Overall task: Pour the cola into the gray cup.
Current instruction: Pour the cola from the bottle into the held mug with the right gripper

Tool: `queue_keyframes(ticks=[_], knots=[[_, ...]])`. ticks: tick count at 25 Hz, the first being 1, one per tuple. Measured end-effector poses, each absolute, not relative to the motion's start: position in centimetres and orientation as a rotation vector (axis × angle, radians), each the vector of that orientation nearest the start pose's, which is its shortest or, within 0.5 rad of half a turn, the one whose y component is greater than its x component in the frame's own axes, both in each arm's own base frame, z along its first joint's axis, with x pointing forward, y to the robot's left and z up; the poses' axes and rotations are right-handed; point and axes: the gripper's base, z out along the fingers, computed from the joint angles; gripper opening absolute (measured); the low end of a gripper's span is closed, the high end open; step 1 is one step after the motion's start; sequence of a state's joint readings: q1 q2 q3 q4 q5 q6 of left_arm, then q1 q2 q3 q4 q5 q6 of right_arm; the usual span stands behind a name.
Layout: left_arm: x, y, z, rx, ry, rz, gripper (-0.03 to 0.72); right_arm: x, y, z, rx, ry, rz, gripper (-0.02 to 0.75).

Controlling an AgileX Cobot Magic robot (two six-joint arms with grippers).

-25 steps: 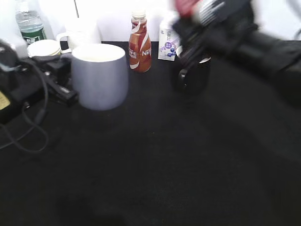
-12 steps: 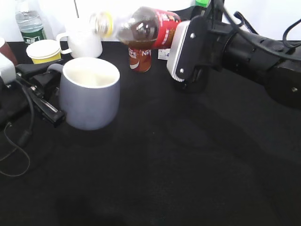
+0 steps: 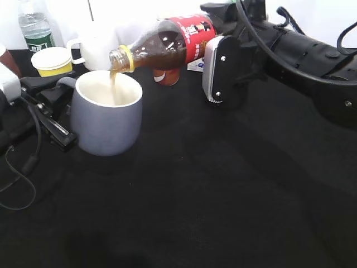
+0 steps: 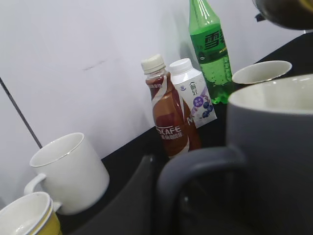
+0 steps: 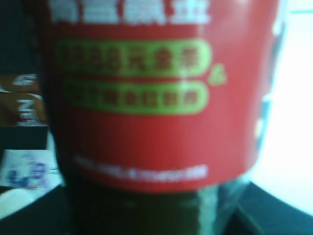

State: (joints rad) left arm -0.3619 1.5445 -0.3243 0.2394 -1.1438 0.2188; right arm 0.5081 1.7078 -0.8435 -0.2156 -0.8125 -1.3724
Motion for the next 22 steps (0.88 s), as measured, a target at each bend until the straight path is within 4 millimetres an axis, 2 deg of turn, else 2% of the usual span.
queue_keyframes(ticks=[22], knots=[[22.15, -10.83, 18.83, 0.727, 1.398, -0.213, 0.041, 30.89, 18.71, 24.29, -1.404, 0.672, -0.751, 0.368]])
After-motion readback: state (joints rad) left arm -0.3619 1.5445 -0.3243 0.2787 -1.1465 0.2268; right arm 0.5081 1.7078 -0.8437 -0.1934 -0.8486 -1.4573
